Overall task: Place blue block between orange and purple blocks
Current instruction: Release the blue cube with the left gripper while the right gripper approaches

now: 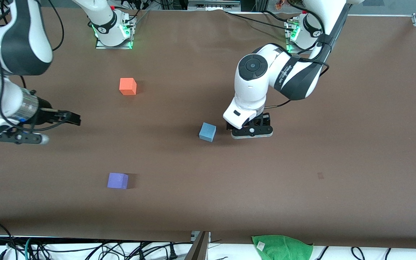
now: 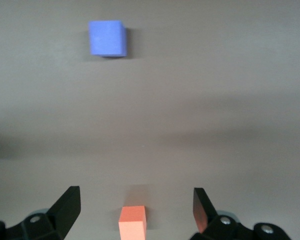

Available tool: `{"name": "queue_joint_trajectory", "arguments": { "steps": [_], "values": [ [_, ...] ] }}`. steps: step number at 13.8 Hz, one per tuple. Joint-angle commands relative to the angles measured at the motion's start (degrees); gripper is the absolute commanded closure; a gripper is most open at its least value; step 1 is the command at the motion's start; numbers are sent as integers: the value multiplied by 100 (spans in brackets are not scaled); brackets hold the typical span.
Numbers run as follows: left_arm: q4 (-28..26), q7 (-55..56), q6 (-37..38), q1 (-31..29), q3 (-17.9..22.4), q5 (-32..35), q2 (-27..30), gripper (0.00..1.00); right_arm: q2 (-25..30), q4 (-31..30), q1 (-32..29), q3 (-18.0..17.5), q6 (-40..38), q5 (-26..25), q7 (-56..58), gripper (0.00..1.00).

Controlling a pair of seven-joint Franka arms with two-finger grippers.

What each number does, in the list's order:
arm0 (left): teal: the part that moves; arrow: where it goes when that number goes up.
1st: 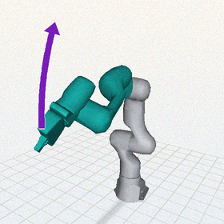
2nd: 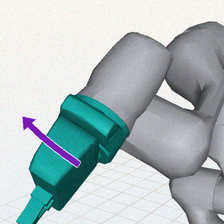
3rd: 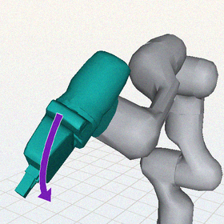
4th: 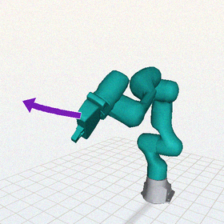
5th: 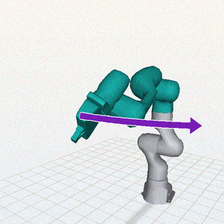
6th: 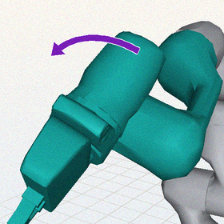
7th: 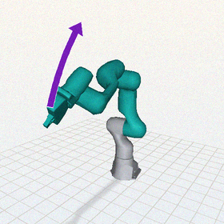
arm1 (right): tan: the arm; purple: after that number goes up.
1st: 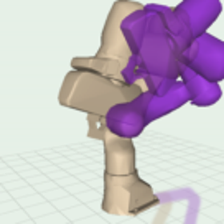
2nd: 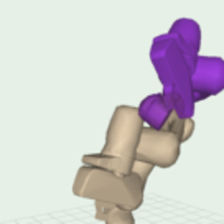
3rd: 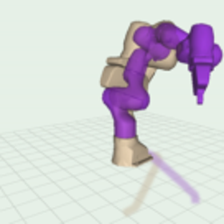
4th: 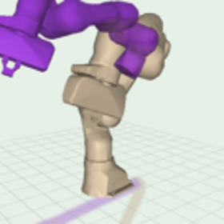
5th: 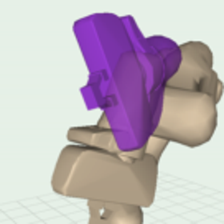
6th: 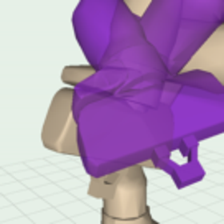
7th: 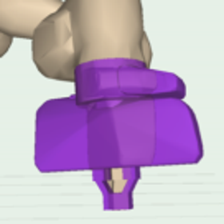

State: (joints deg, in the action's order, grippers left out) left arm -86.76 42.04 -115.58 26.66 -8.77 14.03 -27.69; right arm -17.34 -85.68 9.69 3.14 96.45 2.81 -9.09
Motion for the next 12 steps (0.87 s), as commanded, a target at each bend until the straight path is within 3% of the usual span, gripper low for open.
{"name": "queue_joint_trajectory", "arguments": {
  "steps": [1,3,6,9,12],
  "values": [
    [-78,-1053,386,-441,-55,109,394,0,-269,51,523,-6,303,123,-773,1],
    [-69,-1863,921,-793,-55,65,675,0,-568,51,1067,-6,602,159,-1592,1],
    [-60,-2077,1502,-1031,-46,30,1106,0,-1103,60,1770,-15,1418,281,-2681,1],
    [-191,-2261,1556,-1486,-20,-75,1615,0,-1762,69,2562,-15,2638,387,-4113,1],
    [-1015,-2674,1416,-2163,-11,-680,2493,0,-2360,86,3160,-24,3721,388,-5064,1]
  ]
}}
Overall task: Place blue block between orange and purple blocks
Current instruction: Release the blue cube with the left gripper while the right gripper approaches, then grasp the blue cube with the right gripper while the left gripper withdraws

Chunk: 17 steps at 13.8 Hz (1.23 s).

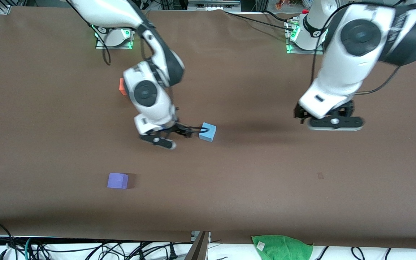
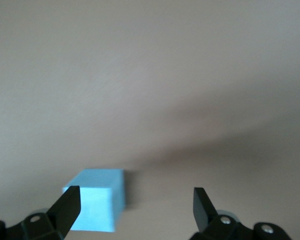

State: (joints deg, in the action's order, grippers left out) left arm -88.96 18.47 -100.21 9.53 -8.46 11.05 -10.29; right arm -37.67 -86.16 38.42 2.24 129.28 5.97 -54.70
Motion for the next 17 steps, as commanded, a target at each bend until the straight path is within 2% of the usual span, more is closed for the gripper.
{"name": "queue_joint_trajectory", "arguments": {
  "steps": [1,3,4,7,8,10,12,14,17],
  "values": [
    [-963,-440,-139,-687,-51,-532,939,0,-442,135,359,57,657,71,-672,1],
    [-1044,-1141,-52,-769,-25,-718,1141,0,-592,152,596,57,896,71,-875,1],
    [-1053,-1370,79,-751,123,-753,1256,0,-688,248,631,57,1010,62,-946,1],
    [-939,-1566,632,-568,204,-797,1310,0,-1004,643,711,66,1029,27,-946,1],
    [-834,-1575,773,-488,213,-780,1310,0,-1093,697,711,66,1029,1,-920,1],
    [-273,-1575,1063,-514,213,-797,1100,0,-1216,697,711,74,1081,-104,-833,1],
    [-174,-1505,986,-610,239,-797,1029,0,-1234,645,693,74,1081,-298,-753,1],
    [-305,-1513,757,-917,222,-806,1029,0,-1217,636,676,74,1038,-307,-691,1],
    [-289,-1496,704,-971,230,-789,950,0,-1190,644,684,83,914,-298,-752,1]
  ]
}}
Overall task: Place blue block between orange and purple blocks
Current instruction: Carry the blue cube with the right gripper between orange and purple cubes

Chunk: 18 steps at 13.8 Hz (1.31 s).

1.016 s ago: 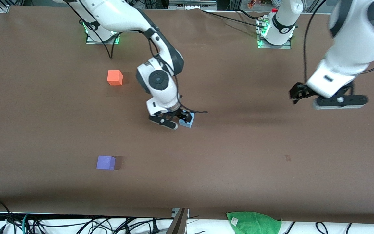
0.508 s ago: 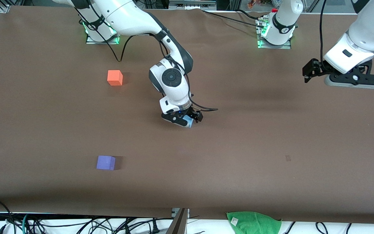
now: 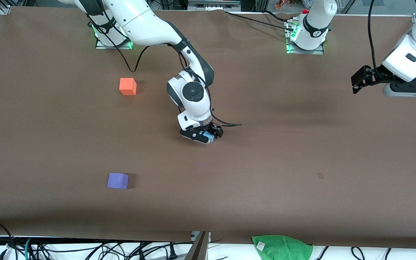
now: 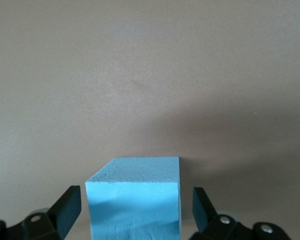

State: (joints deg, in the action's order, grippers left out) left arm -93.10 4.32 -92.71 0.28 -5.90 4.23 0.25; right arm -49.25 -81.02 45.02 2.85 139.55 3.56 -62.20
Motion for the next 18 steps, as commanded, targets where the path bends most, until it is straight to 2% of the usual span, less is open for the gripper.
{"name": "queue_joint_trajectory", "arguments": {
  "steps": [1,5,6,7,10,12,15,18],
  "values": [
    [125,-81,-46,-37,-25,-63,-113,0,-41,122,42,23,-112,-58,-11,6],
    [116,-81,-72,-28,71,-71,-157,0,-24,-19,25,31,-129,-75,312,68],
    [116,-98,-72,-54,72,-62,-166,0,81,-19,-45,84,-382,-75,540,80],
    [125,-98,-72,-72,63,-54,-218,0,265,16,-194,171,-854,-32,1004,85],
    [160,-150,-46,-177,63,-106,-245,0,757,-80,-747,242,-1796,4,2444,85],
    [151,-160,-46,-204,63,-115,-280,0,1161,-534,-1177,339,-2028,13,3394,84],
    [151,-90,-37,-186,28,-98,-438,0,2214,-2350,-1854,400,-1196,22,4915,82],
    [151,-98,-37,-204,19,-80,-587,0,2814,-3786,-2322,427,-317,39,5535,82]
  ]
}}
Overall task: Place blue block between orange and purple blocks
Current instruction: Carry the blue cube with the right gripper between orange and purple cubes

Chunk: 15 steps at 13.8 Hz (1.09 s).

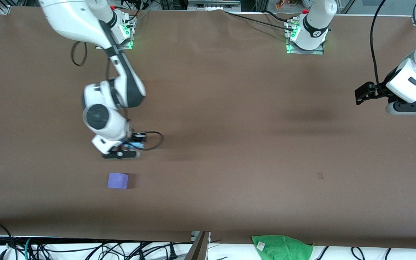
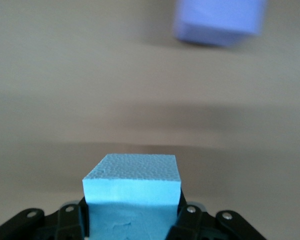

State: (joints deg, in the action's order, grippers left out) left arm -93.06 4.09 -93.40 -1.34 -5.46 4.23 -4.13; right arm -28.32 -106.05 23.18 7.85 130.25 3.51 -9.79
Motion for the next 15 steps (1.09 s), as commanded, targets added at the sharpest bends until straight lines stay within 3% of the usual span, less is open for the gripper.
{"name": "queue_joint_trajectory", "arguments": {
  "steps": [1,6,9,11,14,15],
  "values": [
    [148,-67,33,-42,-8,-54,-149,0,774,-1538,-138,-73,877,53,284,82],
    [166,-40,15,-59,10,-132,-202,0,626,-1822,-156,-82,1521,62,223,78],
    [271,-49,24,-15,10,-37,-263,0,538,-1779,-164,-90,1565,413,311,73],
    [368,-66,68,-6,-8,-45,-343,0,503,-1708,-182,-90,1609,422,302,57],
    [386,-93,77,-147,-8,-124,-360,0,467,-1699,-173,-90,1627,527,311,9],
    [386,-84,94,-130,-17,-115,-386,0,476,-1699,-173,-82,1627,545,311,1]
  ]
}}
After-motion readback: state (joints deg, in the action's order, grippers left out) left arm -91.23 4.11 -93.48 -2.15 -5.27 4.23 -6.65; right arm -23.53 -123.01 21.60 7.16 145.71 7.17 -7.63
